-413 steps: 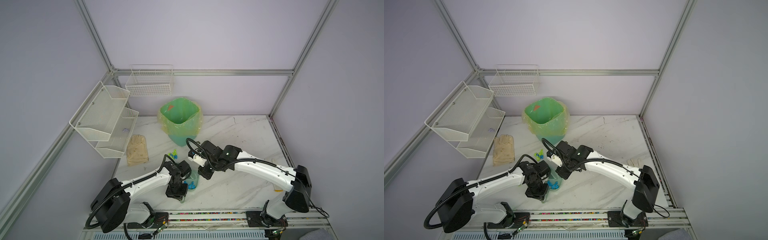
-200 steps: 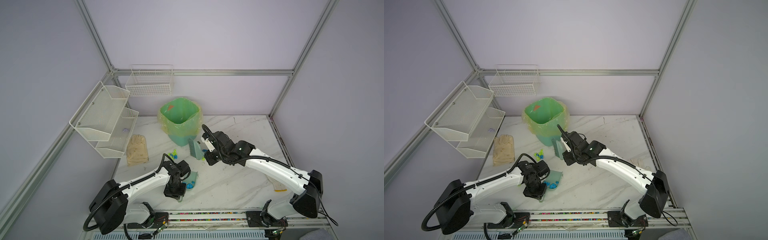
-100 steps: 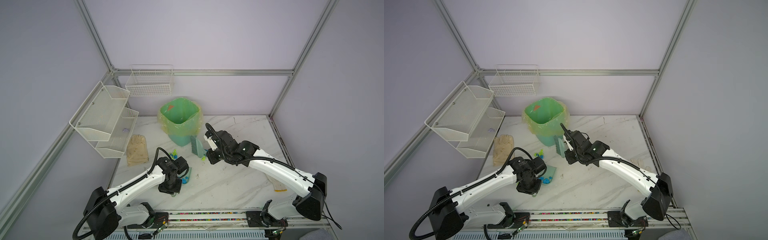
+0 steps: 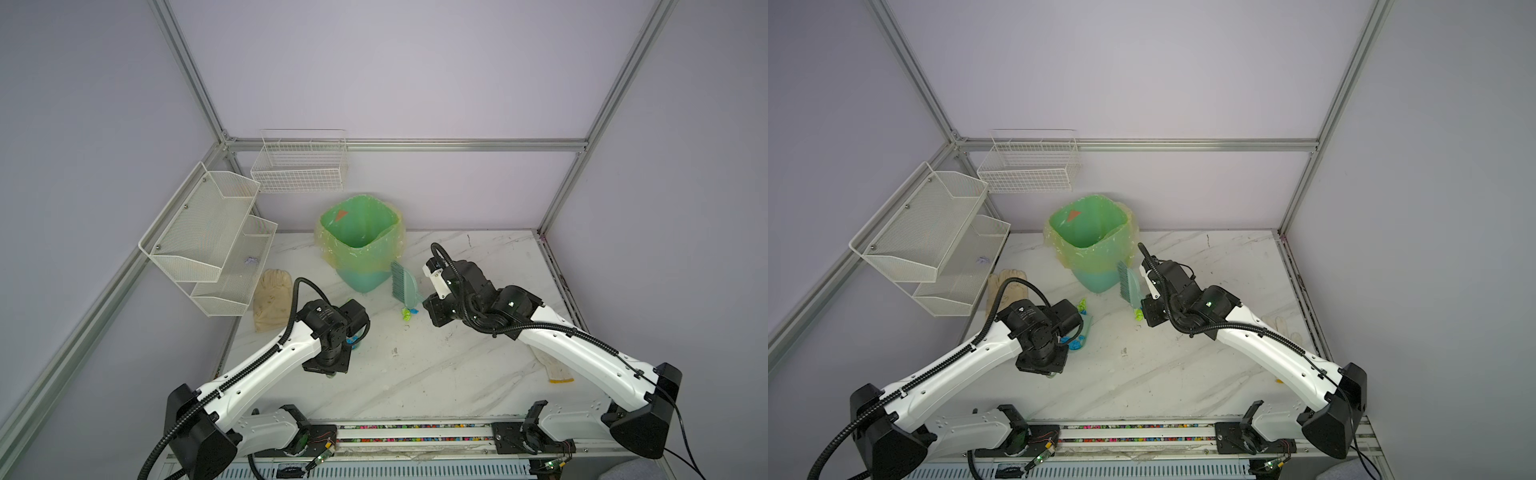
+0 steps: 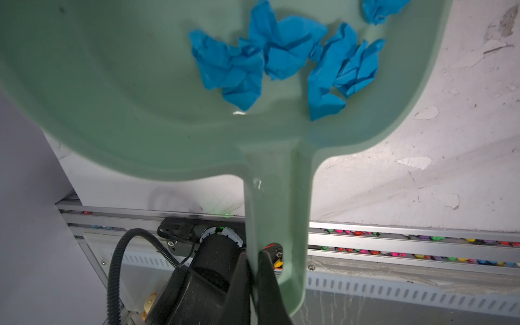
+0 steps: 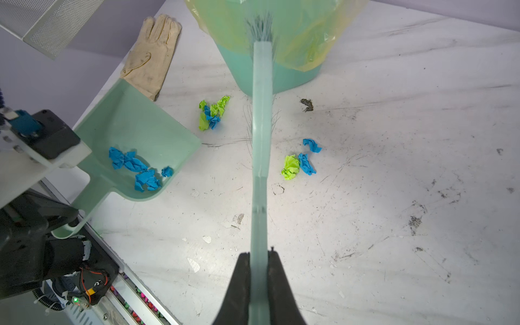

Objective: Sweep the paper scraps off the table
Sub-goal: 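Lift the dustpan with the left gripper while the right raises the brush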

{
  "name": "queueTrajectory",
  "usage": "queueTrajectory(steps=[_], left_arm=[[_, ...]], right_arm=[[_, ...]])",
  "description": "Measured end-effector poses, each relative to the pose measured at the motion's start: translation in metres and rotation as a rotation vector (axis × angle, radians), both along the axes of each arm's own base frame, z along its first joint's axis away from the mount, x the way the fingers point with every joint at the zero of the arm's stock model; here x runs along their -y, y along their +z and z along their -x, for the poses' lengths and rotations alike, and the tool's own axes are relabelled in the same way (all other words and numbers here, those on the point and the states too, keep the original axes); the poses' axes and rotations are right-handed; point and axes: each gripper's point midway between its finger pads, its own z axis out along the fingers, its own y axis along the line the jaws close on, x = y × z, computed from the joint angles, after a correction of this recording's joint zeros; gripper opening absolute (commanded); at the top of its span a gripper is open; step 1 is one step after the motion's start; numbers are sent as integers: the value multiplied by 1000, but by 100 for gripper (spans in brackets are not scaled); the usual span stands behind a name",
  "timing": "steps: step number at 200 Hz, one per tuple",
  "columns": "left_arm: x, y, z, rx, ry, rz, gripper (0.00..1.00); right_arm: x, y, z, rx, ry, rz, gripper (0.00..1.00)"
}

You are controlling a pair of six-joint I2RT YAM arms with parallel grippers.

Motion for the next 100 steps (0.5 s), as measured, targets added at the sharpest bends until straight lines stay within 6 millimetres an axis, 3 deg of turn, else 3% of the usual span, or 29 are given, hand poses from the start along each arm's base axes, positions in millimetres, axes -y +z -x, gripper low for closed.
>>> queueTrajectory(steps=[69, 100], left_arm=[[-26, 56, -29, 188, 107, 20, 0], [-34, 71, -39, 236, 131, 27, 0]], right_arm=[[12, -3, 0, 14, -25, -1, 0], [16, -2, 2, 21, -26, -6, 0]])
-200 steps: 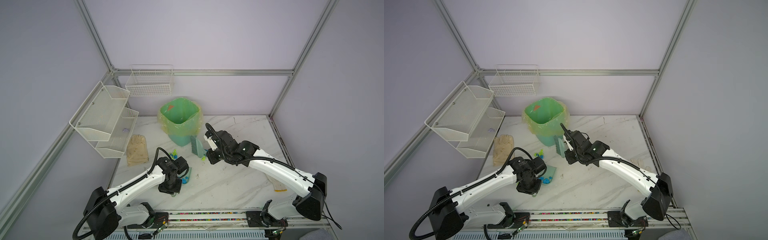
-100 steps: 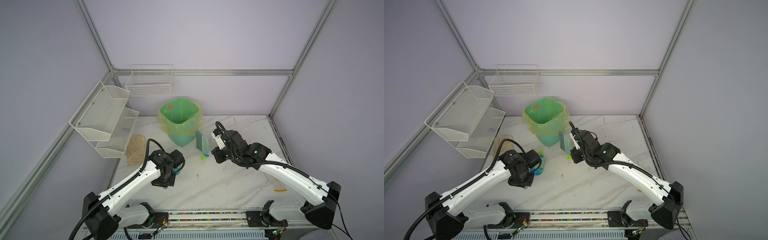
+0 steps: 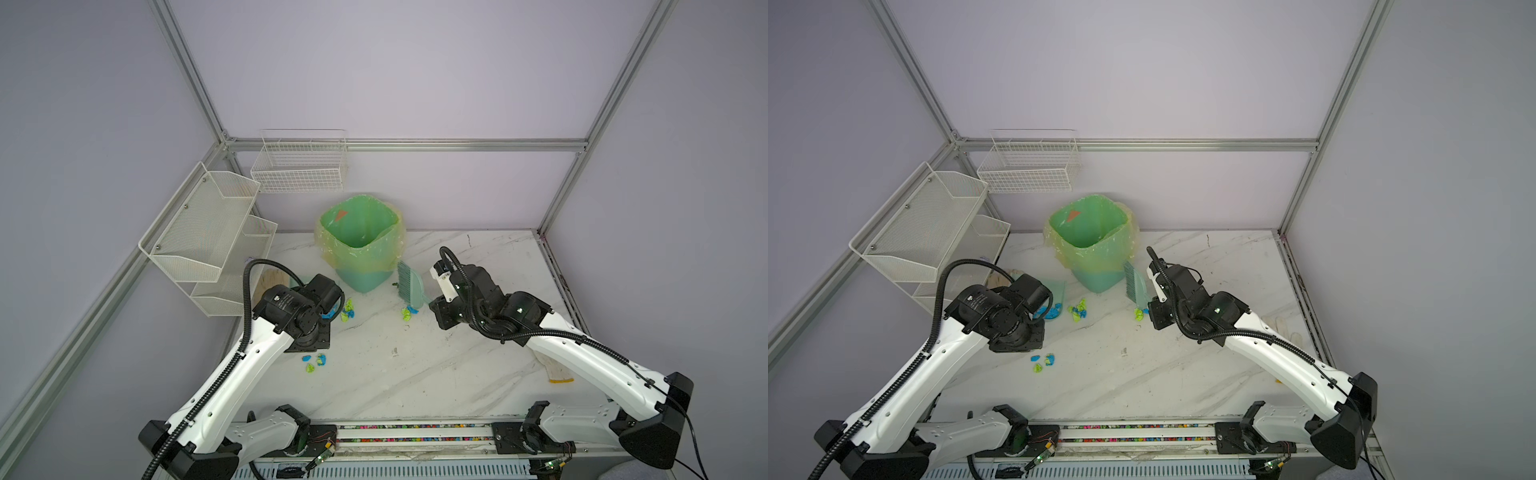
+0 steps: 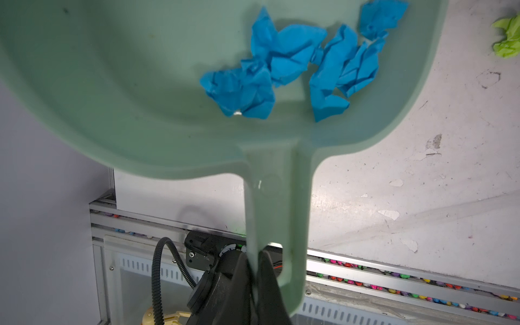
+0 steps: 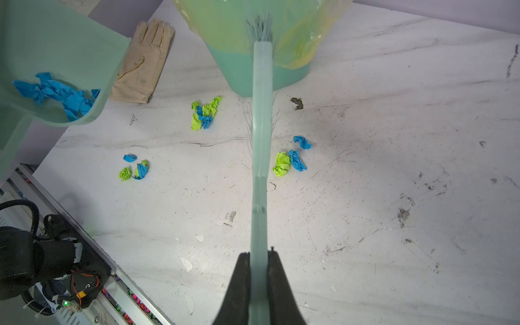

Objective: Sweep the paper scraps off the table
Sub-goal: 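Lift the dustpan with the left gripper while the right raises the brush, then carry the dustpan over the green bin with the left gripper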

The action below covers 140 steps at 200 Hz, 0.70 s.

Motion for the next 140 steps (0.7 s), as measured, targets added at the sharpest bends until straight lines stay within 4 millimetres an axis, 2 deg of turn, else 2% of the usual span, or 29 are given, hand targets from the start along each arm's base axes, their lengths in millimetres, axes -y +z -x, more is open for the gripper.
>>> queueTrajectory(steps=[50, 117, 140], left_arm=[[-10, 21, -31, 47, 25, -57, 0], [-46, 88, -83, 229, 112, -160, 0], [-53, 98, -100, 241, 109, -222, 0]], right_arm=[[6, -1, 2, 5, -8, -6, 0], [4, -1, -1, 9, -11, -20, 0], [1, -1, -3, 10, -8, -34, 0]])
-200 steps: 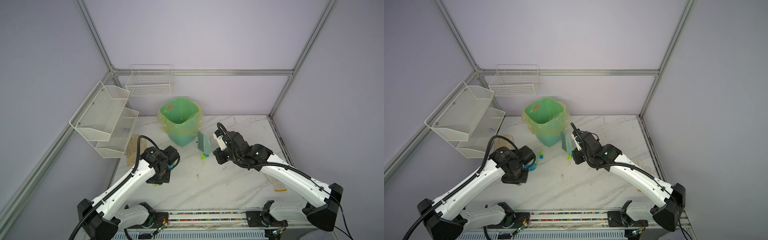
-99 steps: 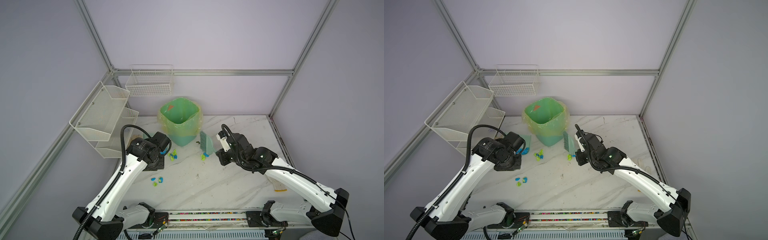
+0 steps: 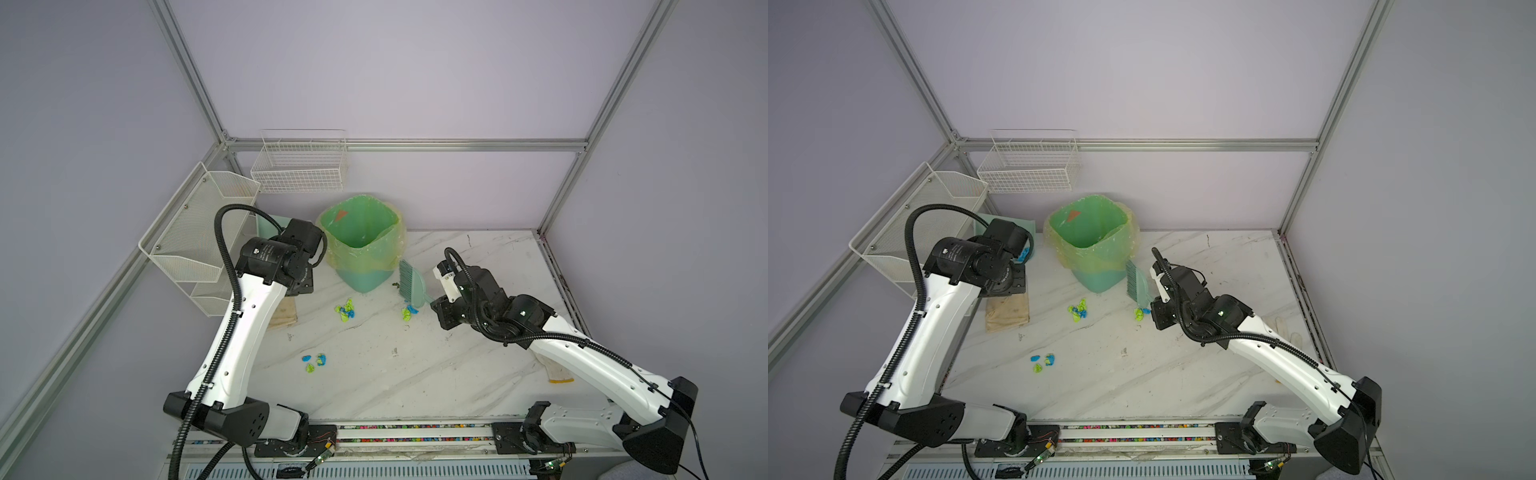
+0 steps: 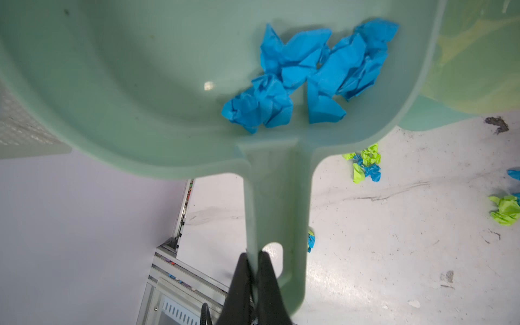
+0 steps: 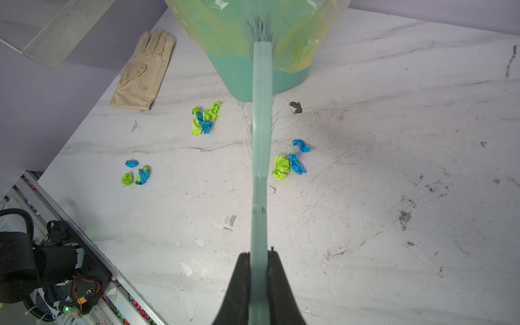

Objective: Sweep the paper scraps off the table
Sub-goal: 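Carry the dustpan over the green bin with the left gripper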

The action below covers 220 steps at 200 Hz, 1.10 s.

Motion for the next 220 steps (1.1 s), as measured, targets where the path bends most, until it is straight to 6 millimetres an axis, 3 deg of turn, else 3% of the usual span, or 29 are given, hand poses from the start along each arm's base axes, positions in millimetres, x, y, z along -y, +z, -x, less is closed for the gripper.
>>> queueTrajectory(steps=[67, 130, 163, 220], left_arm=[[-7, -8, -49, -98, -43, -204, 0], [-13, 30, -66, -13, -66, -334, 0], [8, 44, -81, 19, -128, -424, 0], [62, 35, -107, -19, -257, -698, 0]], right_arm=[[-4, -4, -3, -11, -4, -5, 0], [-7, -6, -6, -10, -4, -6, 0], [-6, -6, -8, -9, -9, -7, 0], [-5, -4, -10, -3, -15, -13, 0]])
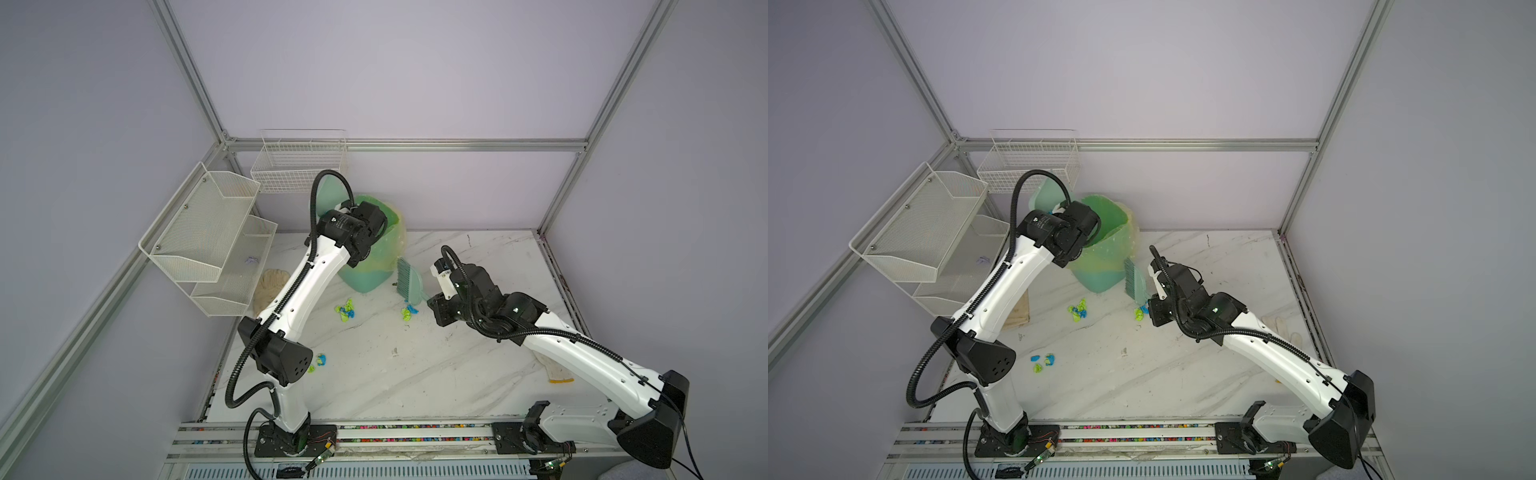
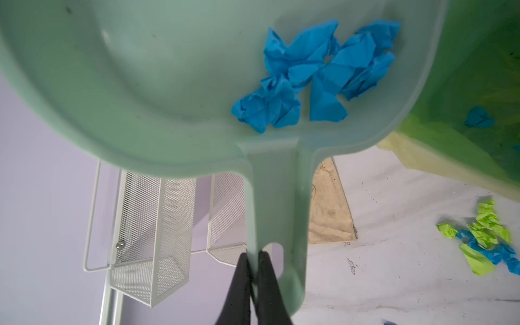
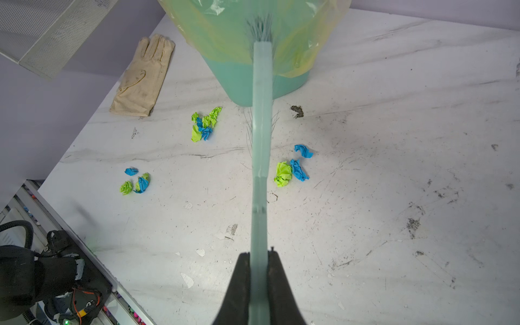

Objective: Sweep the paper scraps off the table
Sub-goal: 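Carry the dustpan over the green bin with the left gripper, then tip the dustpan over the bin with the left gripper to empty scraps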

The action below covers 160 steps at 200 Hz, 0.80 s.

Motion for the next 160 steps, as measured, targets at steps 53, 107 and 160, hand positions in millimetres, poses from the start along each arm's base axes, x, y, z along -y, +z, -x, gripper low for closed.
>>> queueTrajectory(steps=[53, 107, 160], left_arm=[[19, -1, -7, -18, -34, -326, 0], [27, -6, -13, -35, -43, -419, 0], [30, -15, -10, -54, -84, -307, 0]], right_arm=[[3, -2, -1, 3, -5, 0, 0], [2, -1, -2, 4, -3, -7, 0], [2, 0, -3, 5, -4, -13, 0]])
